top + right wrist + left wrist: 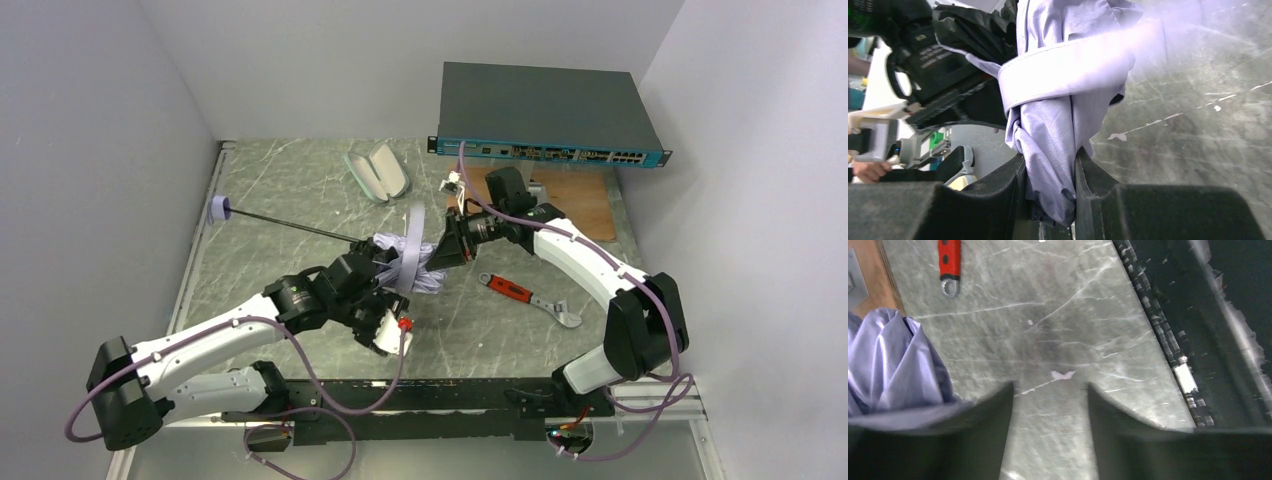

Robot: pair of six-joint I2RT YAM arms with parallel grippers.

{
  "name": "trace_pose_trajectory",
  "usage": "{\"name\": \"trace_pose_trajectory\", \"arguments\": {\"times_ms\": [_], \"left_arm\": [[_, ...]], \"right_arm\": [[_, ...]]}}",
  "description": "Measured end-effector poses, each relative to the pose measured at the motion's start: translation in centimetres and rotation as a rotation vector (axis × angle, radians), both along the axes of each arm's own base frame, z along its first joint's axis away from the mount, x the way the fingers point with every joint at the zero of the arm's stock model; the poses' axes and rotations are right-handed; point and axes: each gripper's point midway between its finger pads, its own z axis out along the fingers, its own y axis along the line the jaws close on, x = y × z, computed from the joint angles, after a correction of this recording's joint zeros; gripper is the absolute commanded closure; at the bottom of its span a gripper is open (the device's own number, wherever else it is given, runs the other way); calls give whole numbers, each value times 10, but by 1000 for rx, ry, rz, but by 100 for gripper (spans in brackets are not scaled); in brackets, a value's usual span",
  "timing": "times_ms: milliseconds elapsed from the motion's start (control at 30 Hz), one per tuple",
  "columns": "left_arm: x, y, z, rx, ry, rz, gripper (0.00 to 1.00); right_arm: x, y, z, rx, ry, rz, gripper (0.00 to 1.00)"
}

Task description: Open the umbrella

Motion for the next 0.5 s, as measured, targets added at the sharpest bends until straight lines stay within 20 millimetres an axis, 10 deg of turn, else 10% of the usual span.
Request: {"name": "trace_pose_trajectory", "arguments": {"times_ms": [233,500], "left_arm": [[-10,4,57,-74,74,56,9],[49,44,158,-329,90,402,2]], "right_arm": [[6,-7,-7,-23,-105,6,100],[-4,-17,-13,-89,-244,46,100]]}}
